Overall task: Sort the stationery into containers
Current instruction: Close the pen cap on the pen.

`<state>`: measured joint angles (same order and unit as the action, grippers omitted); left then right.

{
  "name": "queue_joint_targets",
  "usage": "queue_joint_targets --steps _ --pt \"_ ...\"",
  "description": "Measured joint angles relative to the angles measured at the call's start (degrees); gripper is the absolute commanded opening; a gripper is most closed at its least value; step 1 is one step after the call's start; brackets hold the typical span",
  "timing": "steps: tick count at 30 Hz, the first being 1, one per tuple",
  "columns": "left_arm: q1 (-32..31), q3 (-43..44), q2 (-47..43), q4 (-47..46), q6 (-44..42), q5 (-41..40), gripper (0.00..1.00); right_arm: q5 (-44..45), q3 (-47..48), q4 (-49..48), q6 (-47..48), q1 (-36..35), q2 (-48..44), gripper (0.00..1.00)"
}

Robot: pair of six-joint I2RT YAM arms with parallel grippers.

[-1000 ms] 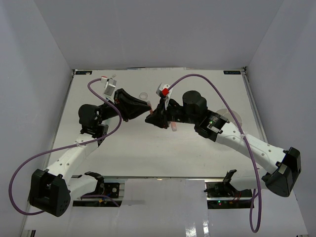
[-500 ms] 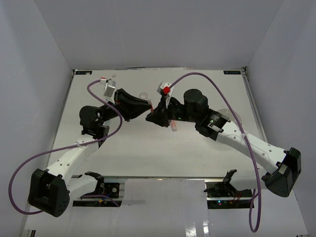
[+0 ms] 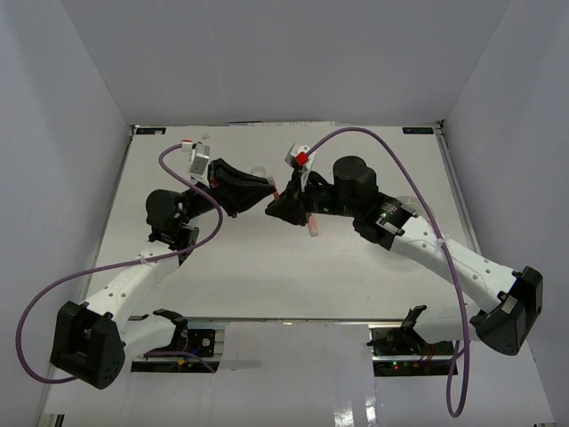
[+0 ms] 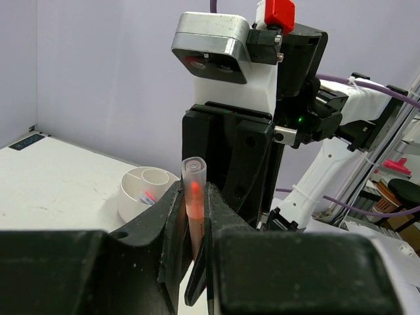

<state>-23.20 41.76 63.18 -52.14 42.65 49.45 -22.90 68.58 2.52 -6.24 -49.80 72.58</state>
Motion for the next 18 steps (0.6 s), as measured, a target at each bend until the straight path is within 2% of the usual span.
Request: queue_joint_targets --steps 18 --pt "-0.68 0.0 1.92 -1.68 -2.01 -3.26 0.0 -1.14 2.69 1.4 0.35 1.79 1.97 0.08"
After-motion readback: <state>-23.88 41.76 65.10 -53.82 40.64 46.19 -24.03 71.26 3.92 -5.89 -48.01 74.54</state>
